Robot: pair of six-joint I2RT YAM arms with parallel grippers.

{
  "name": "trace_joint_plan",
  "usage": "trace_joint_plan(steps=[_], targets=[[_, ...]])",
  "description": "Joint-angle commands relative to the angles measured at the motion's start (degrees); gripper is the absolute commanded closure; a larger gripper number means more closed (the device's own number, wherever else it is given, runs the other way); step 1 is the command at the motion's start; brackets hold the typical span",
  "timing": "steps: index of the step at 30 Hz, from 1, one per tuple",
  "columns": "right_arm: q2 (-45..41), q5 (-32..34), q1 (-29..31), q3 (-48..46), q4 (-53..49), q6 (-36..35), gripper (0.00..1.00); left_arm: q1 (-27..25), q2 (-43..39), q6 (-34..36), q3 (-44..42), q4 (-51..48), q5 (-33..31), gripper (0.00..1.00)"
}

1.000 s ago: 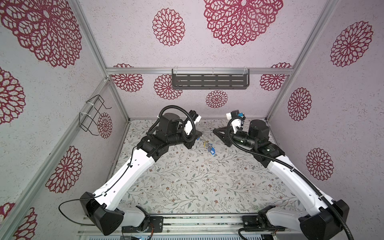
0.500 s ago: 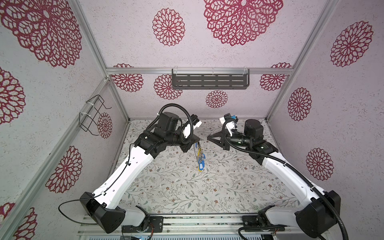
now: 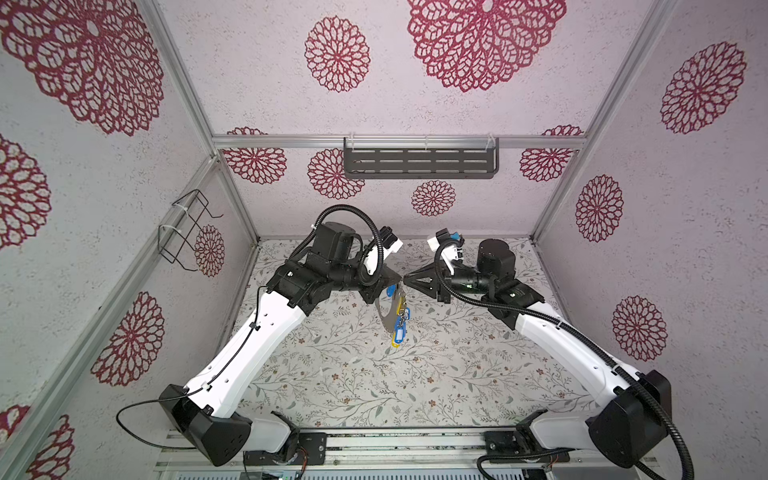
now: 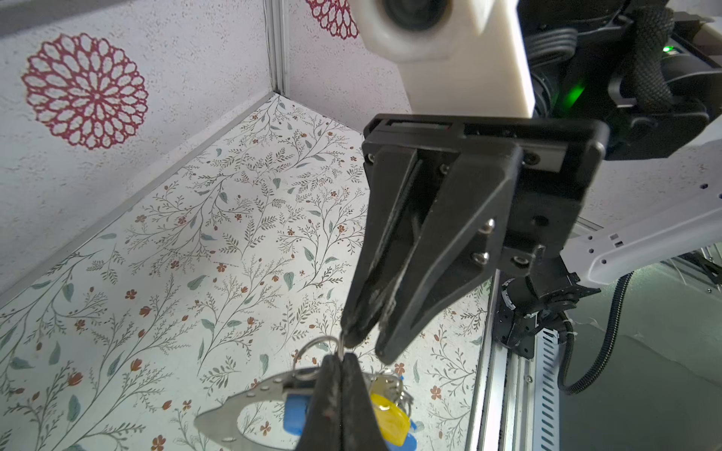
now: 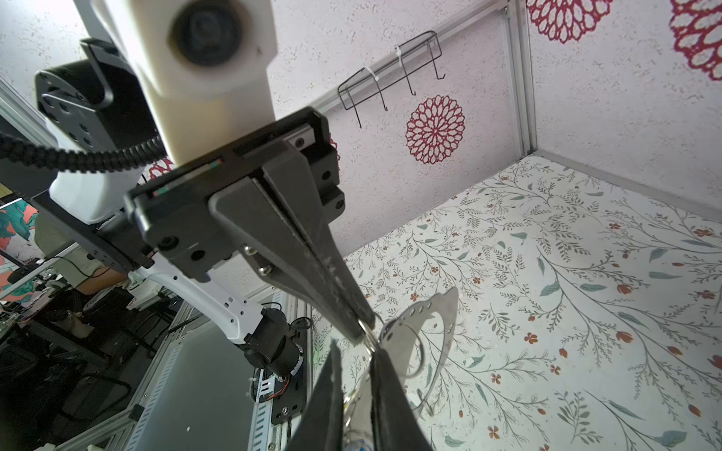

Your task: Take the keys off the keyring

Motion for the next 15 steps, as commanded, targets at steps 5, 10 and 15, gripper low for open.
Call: trace_joint_plan(steps=[5,10,15], targets=[[0.0,-0.6,1.0,2.1,2.2,-0.1,0.83,0.5,0.1,-0.2,1.7,2.4,2.5,1.0],[-0.9,2.5,0.4,2.1,-0.1,-2.2,0.78,0.6,-0.4,-0.1,1.5,2.0,2.4,1.0],[-1.5,2.2,-1.1,2.0,-0.3,-2.1,0.75,0.9,-0.6,-0.1,1.5,1.8,3.2,1.0]])
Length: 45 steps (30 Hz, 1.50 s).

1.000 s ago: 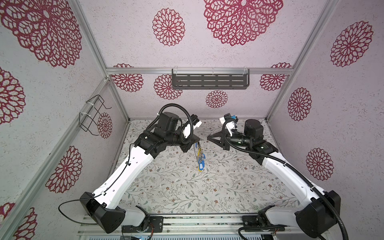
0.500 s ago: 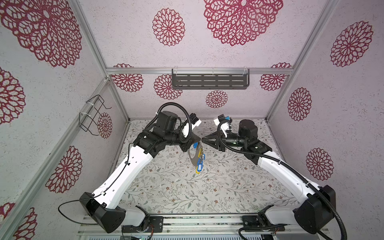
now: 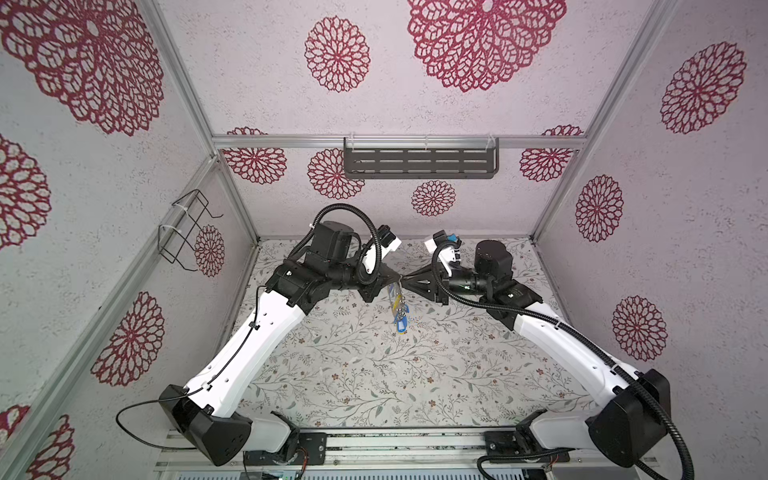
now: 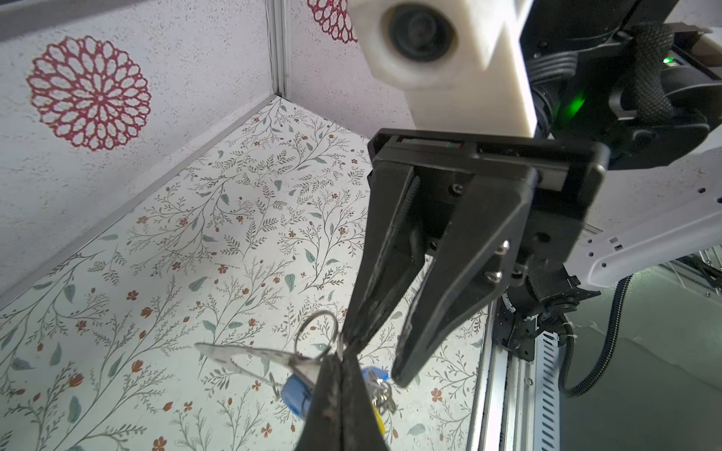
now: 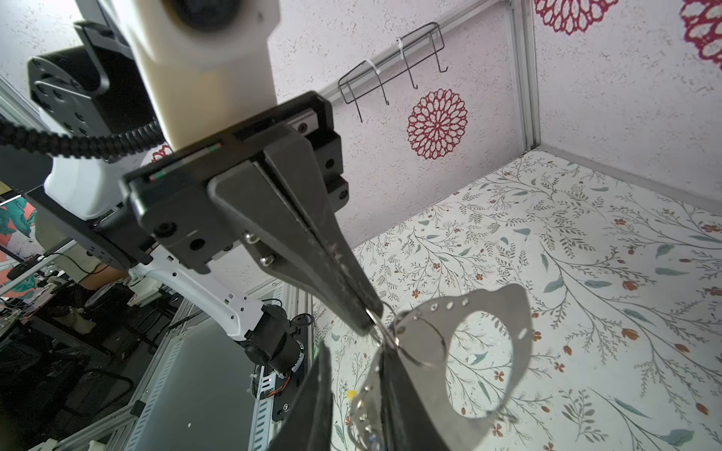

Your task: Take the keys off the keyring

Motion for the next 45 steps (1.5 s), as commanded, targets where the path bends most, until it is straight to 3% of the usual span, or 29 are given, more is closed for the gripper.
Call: trace_joint_plan(steps=[1,5,15,25,32,41,42,43,45], targets=[[-1.6,1.3,-1.3,2.1,0.6,-1.4,0.75,0.3,-0.7,0.1,1.5,1.6,2.5,1.0],[-1.5,0.8,-1.5,2.2,1.2,-0.9,0.79,0.4,-0.6,0.0,1.4,1.4,2.9,1.0],[0.3,-1.6,-0.7,2.1,7.0,3.3,0.79,0.4,-0.3,-0.4,1.6,1.6,3.4,1.0],[1.4,-2.2,1.1,2.3,7.5,3.3,0.8,0.4,-0.1,-0.6,1.8,2.2,3.6,1.0],[1.5,-1.8,1.4,2.1,8.1,3.6,0.97,0.4,0.1,-0.8,1.7,2.3,3.4,1.0],[0.5,1.4,1.7,0.9,9.3,4.2,1.0,0.4,0.5,-2.0,1.4,3.8,1.7,1.0],[0.0,3.1,1.6,0.5,9.3,3.8,1.0,0.4,0.4,-2.0,1.4,4.1,-0.6,0.96],[-0.6,4.8,1.5,0.0,9.5,3.4,1.0,0.4,0.1,-2.2,1.1,4.4,-3.5,0.74],[-1.9,6.7,0.9,-1.4,10.7,3.5,1.0,0.7,-1.6,-2.2,-1.2,5.8,-9.8,0.49]])
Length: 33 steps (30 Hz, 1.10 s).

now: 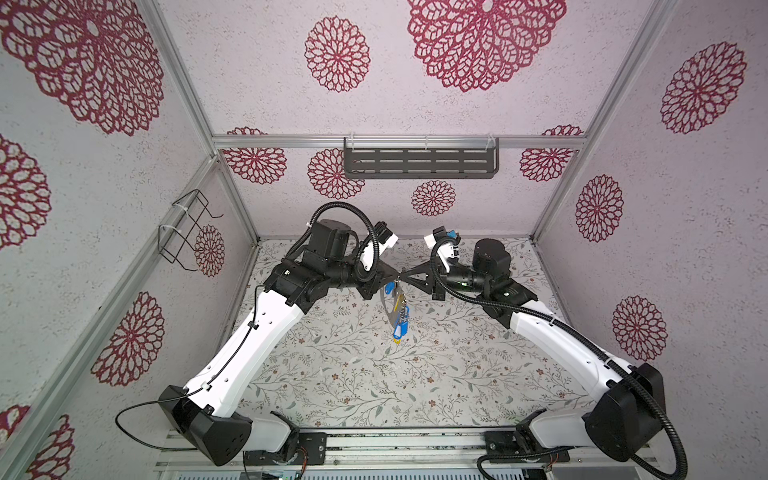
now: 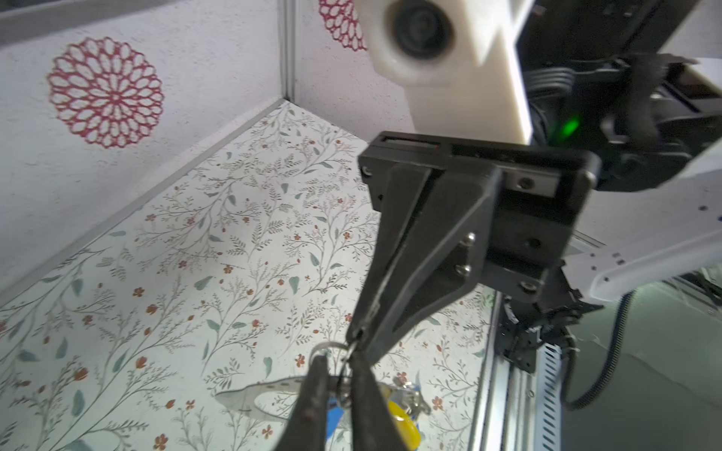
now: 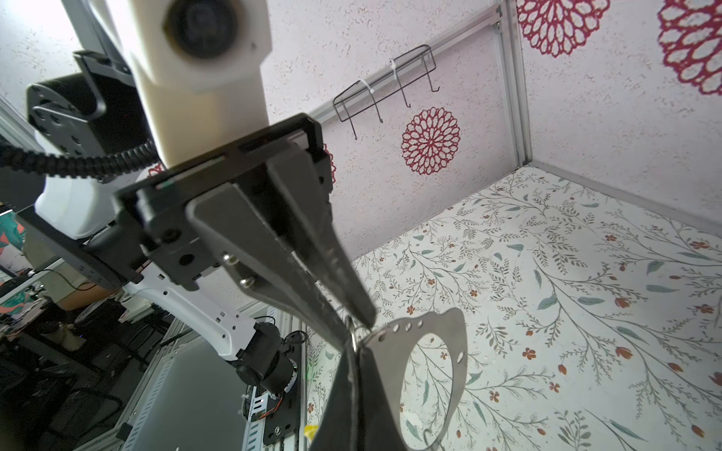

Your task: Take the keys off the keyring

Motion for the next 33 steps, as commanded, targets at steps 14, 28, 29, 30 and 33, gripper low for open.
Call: trace_joint_plan(steps=[14,28,29,30,33], targets=[[-4.1,-3.9,-1.5,-3.4,14.9,7.2,1.0,2.2,-18.4,18.0,-35.9,39.7,3.2,0.42],[0.0,-12.9,-1.6,-2.7,19.6,12.2,1.0,5.4,-12.6,16.6,-28.0,34.4,14.4,0.5],[0.1,-13.1,-1.6,-2.6,20.2,12.6,1.0,5.4,-12.3,16.4,-27.7,34.4,15.0,0.53],[0.2,-13.1,-1.6,-2.5,20.5,12.8,1.0,5.4,-12.0,16.2,-27.4,34.4,15.5,0.56],[0.1,-12.7,-1.7,-2.4,19.9,12.5,1.0,5.5,-11.4,16.0,-26.6,33.4,17.0,0.64]])
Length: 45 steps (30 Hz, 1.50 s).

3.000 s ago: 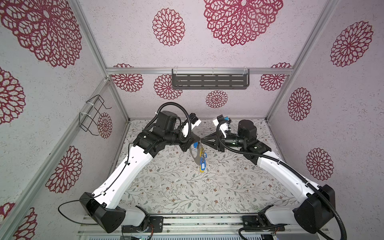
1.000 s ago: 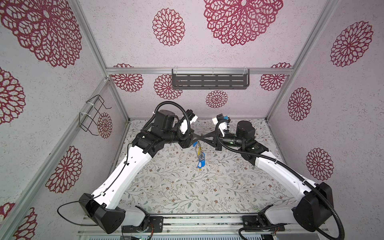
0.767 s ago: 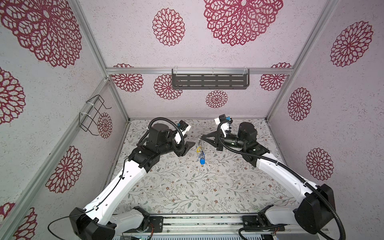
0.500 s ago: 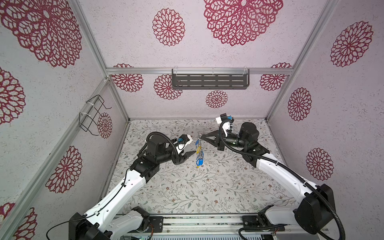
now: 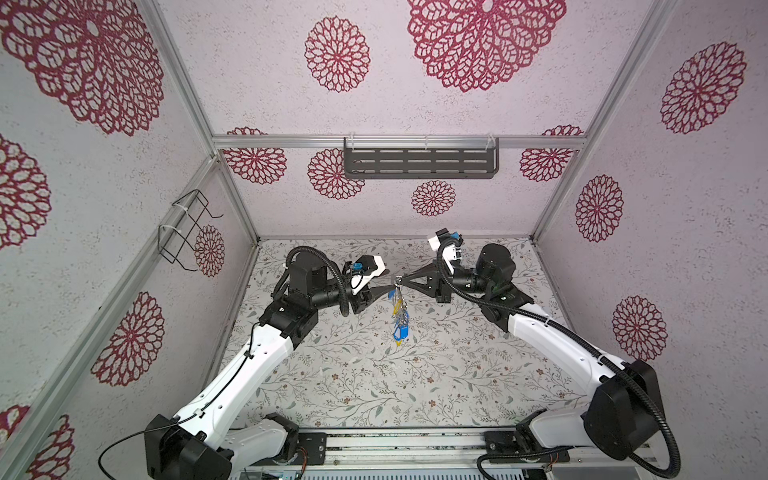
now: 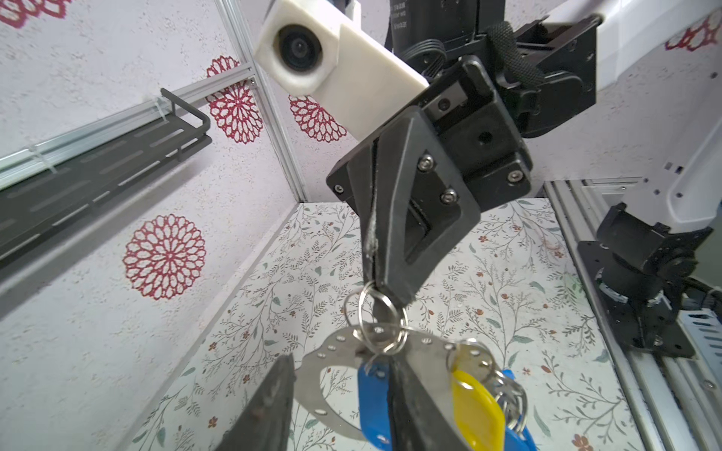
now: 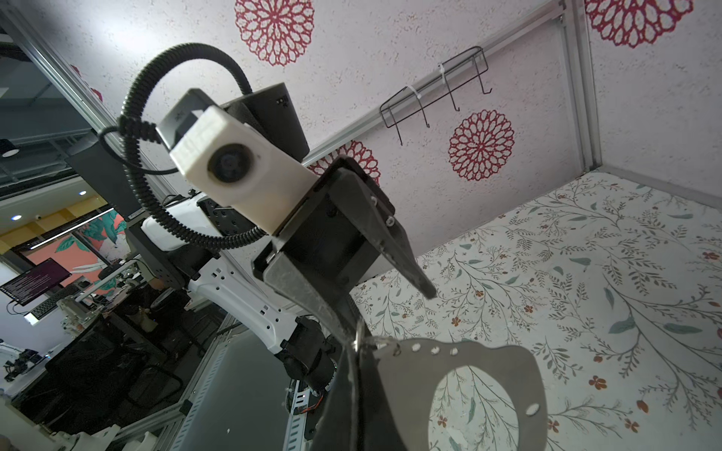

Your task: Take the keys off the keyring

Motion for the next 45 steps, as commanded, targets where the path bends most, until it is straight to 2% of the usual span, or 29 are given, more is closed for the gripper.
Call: trace_joint_plan(steps=[1,4,9,14,19,27,37,45], targets=[[-0.8,-1.6,-0.2,1.8,4.4,1.0,1.0,0.4,0.6,-0.2,2.1,-1.4,3.9,0.64],[-0.8,-1.1,-0.2,2.1,4.4,0.9,1.0,0.3,0.8,-0.3,2.5,-1.9,4.1,0.66],[-0.7,-0.1,-0.2,2.4,4.5,0.8,1.0,0.3,1.5,-0.8,3.0,-2.0,4.8,0.81],[-1.0,2.0,-0.2,2.3,4.8,0.8,1.0,0.3,2.0,-1.5,2.9,-1.9,5.6,0.87],[-1.4,5.5,-0.2,1.1,6.0,1.0,1.0,0.3,2.3,-2.6,3.0,-1.4,6.3,1.0],[-2.1,13.9,0.4,-2.6,14.8,5.9,1.0,0.1,1.8,-7.0,1.1,3.5,5.6,1.0],[-2.1,30.1,5.8,-2.8,13.4,6.4,1.0,-3.3,3.2,-10.7,-1.5,7.8,2.2,1.0],[-1.6,32.8,8.3,-2.5,12.0,5.9,1.0,-4.3,3.6,-12.0,-1.7,8.5,-1.2,1.0]])
